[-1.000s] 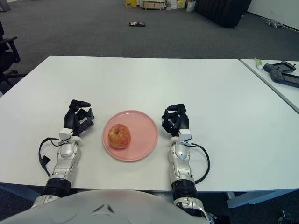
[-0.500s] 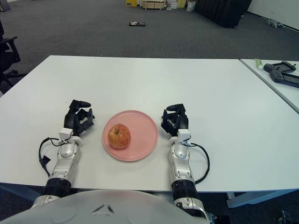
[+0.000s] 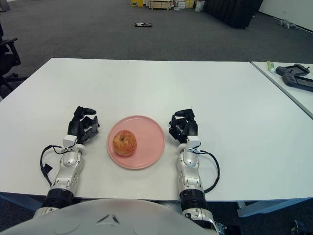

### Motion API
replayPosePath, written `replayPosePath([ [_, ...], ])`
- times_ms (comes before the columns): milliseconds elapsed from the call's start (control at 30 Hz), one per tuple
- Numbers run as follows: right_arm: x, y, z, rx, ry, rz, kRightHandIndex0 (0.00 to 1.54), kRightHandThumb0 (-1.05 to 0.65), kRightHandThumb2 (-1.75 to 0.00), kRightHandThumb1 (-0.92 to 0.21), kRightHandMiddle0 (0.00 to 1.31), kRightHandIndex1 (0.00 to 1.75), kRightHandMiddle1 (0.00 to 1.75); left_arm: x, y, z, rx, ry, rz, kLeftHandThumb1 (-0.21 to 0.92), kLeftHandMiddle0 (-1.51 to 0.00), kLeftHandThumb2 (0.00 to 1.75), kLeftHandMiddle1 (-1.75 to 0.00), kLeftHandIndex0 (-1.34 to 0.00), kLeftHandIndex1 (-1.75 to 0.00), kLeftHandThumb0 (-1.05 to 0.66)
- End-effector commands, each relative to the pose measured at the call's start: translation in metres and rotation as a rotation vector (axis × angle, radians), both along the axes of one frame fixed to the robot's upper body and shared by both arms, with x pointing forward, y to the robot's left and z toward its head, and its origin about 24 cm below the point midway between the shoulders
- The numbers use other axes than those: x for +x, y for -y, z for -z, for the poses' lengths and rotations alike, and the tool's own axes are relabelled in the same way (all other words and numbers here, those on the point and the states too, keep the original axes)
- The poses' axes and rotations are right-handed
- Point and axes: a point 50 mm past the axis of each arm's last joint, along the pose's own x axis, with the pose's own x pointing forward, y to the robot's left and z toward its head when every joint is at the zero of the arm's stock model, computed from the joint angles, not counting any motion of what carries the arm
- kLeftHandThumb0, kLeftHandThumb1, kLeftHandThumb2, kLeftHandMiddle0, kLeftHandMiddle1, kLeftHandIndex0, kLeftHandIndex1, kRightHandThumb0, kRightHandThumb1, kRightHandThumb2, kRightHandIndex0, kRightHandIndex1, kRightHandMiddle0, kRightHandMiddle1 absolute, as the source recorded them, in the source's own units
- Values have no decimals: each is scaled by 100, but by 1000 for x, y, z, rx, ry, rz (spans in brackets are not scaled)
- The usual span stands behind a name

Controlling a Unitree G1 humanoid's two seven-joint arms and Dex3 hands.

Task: Put the apple into the plate.

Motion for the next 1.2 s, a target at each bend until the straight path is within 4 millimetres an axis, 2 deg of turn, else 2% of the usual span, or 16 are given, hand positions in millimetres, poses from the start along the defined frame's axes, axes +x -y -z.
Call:
replayPosePath([
  [0, -10, 1, 15, 29, -84, 11, 51, -37, -80, -73, 31, 152, 175, -3, -2, 5, 14, -39, 6, 64, -62, 92, -174, -37, -175, -39],
  [1167, -12, 2, 11, 24, -87, 21, 52, -38, -82, -71, 32, 146, 175, -5, 0, 4, -1, -69, 5, 65, -65, 89, -174, -36, -175, -39],
])
